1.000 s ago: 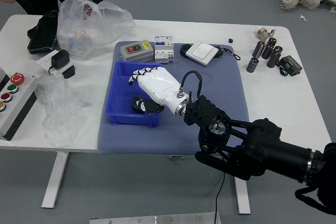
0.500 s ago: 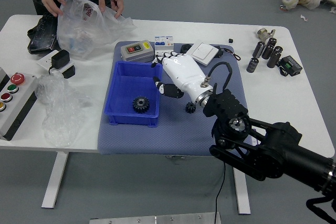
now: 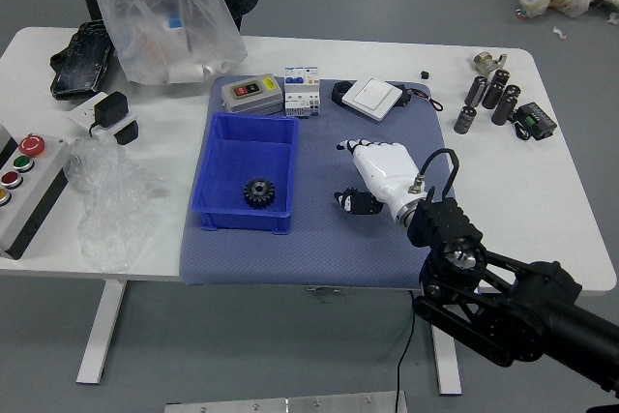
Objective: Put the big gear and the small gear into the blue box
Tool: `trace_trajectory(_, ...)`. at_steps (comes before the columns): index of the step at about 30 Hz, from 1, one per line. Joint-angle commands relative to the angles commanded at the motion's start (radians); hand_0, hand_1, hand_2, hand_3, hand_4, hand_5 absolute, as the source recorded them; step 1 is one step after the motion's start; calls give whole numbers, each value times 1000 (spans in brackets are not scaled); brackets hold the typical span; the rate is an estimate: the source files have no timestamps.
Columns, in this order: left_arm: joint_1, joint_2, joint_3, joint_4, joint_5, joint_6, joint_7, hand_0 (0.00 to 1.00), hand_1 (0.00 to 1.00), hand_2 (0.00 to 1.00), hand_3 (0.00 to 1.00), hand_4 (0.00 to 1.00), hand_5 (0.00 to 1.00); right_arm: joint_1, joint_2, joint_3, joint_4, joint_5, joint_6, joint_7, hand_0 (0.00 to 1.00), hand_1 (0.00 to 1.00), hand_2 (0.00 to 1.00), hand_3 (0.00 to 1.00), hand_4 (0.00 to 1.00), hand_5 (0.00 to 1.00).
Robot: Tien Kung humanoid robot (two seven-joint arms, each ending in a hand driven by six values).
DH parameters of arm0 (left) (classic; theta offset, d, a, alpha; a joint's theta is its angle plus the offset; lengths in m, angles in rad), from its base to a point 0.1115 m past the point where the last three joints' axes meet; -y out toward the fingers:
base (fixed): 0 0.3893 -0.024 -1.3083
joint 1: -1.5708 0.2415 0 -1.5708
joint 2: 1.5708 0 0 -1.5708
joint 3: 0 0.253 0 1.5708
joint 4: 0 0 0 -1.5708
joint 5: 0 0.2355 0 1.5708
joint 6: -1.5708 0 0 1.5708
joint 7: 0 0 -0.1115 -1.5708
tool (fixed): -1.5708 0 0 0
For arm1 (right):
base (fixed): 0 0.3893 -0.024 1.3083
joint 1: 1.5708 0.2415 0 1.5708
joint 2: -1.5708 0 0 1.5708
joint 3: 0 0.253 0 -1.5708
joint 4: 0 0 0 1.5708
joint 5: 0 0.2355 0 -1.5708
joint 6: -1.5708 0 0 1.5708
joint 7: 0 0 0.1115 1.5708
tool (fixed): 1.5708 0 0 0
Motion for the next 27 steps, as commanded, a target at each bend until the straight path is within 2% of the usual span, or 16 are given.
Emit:
trace_trajectory(11, 4, 0, -4, 0, 4, 0, 4, 640, 636, 603, 653, 629, 303, -11, -3, -29, -3, 22, 17, -7, 452, 661, 845, 888, 849, 248)
trace_trajectory(12, 4, 0, -4, 0, 3, 0, 4, 640, 636, 603, 653, 629, 303, -11, -3, -31, -5, 25, 17, -7, 416, 553, 637, 659, 606, 180)
trace_trajectory(17, 3, -1, -1, 0, 3, 1, 4, 640, 636, 603, 653, 629, 303, -10, -3, -44, -21, 48, 6, 2, 416, 553, 637, 659, 606, 180)
trace_trajectory(18, 3, -1, -1, 0, 3, 1, 3, 640, 636, 603, 653, 629, 303, -10, -2, -46, -25, 51, 4, 5, 387, 445, 510, 584, 524, 91)
trace_trajectory(23, 3, -2, 6, 0, -2, 1, 1, 640, 636, 603, 653, 629, 303, -11, -1, -55, -40, 68, -7, 18, 387, 445, 510, 584, 524, 91)
trace_trajectory(24, 2, -2, 6, 0, -2, 1, 0, 640, 636, 603, 653, 629, 302, -11, 0, -56, -42, 71, -9, 20, 389, 406, 459, 508, 535, 70)
trace_trajectory(27, 2, -3, 7, 0, -2, 1, 0, 640, 636, 603, 653, 629, 302, -11, 1, -57, -48, 78, -15, 27, 389, 406, 459, 508, 535, 70)
